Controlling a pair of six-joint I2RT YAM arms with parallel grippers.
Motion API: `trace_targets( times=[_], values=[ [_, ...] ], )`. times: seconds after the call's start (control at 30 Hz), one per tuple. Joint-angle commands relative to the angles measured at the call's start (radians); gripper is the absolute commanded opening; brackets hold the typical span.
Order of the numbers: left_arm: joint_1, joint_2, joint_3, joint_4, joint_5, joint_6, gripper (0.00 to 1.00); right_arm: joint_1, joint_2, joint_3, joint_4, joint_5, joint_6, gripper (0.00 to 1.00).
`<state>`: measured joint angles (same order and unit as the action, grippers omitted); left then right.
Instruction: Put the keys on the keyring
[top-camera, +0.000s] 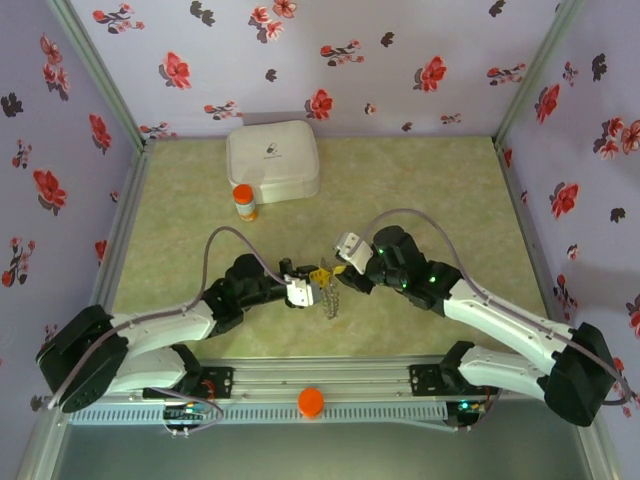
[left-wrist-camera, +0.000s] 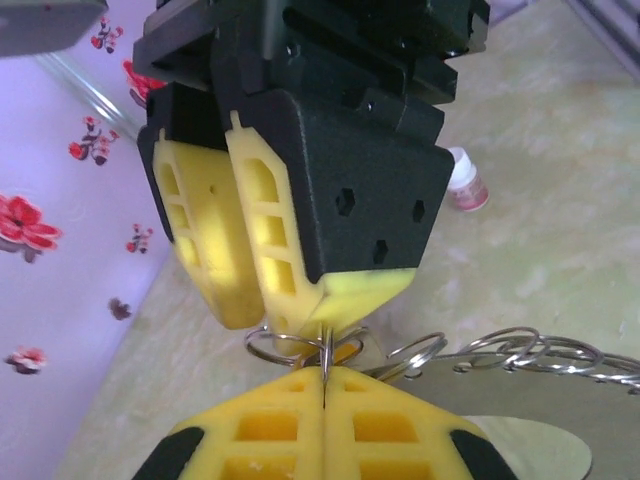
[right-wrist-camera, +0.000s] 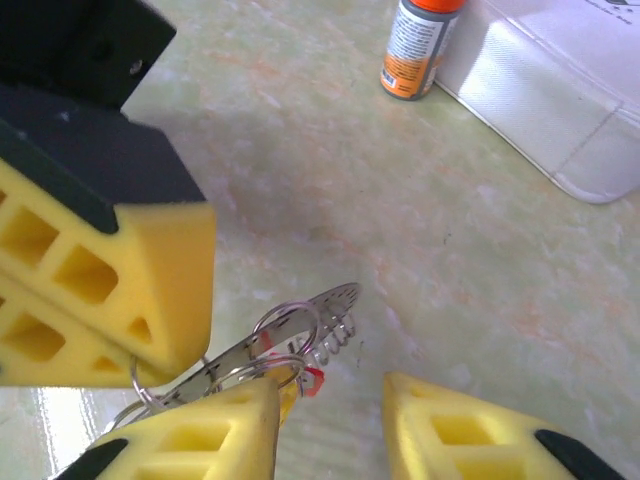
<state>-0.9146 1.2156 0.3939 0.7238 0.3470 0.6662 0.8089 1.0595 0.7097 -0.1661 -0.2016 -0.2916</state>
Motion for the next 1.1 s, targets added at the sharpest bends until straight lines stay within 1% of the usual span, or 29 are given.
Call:
trace_targets(
  times=[0.0, 0.07, 0.13, 0.27, 0.33, 0.43, 0.57, 0.63, 0.73, 0.8, 0.97, 1.07],
  values=[
    [-0.006, 0.062, -0.003, 0.304, 0.040, -0.189, 0.00, -0.018, -0.051, 0.035, -0.038, -0.006, 0.051, 0.37],
    [-0.003, 0.093, -0.003, 0.374, 0.033, -0.241, 0.00, -0.035, -0.099, 0.026, -0.057, -0.005, 0.045, 0.39],
    [0.002, 0.106, -0.003, 0.407, 0.033, -0.270, 0.00, -0.047, -0.151, 0.009, -0.066, -0.018, 0.024, 0.41],
    [0.020, 0.097, -0.002, 0.417, 0.041, -0.331, 0.00, -0.061, -0.226, -0.022, -0.077, -0.018, -0.026, 0.43],
    [0.030, 0.084, -0.007, 0.417, 0.048, -0.369, 0.00, -0.062, -0.252, -0.028, -0.088, -0.040, -0.066, 0.42],
    [0.045, 0.064, -0.015, 0.420, 0.073, -0.419, 0.00, -0.062, -0.280, -0.059, -0.067, -0.142, -0.176, 0.36],
    [0.059, 0.055, -0.016, 0.425, 0.121, -0.479, 0.00, -0.062, -0.271, -0.077, 0.037, -0.198, -0.210, 0.28],
    [0.063, 0.054, -0.017, 0.429, 0.146, -0.505, 0.00, -0.061, -0.245, -0.065, 0.053, -0.214, -0.214, 0.27],
    [0.068, 0.053, -0.017, 0.431, 0.182, -0.532, 0.00, -0.061, -0.211, -0.049, 0.060, -0.210, -0.231, 0.25],
    [0.069, 0.052, -0.017, 0.431, 0.192, -0.543, 0.00, -0.061, -0.206, -0.049, 0.073, -0.186, -0.240, 0.23],
    [0.077, 0.041, -0.021, 0.429, 0.204, -0.569, 0.00, -0.061, -0.234, -0.064, 0.099, -0.140, -0.263, 0.23],
    [0.080, 0.038, -0.021, 0.432, 0.205, -0.582, 0.00, -0.059, -0.232, -0.058, 0.081, -0.154, -0.275, 0.23]
  ],
)
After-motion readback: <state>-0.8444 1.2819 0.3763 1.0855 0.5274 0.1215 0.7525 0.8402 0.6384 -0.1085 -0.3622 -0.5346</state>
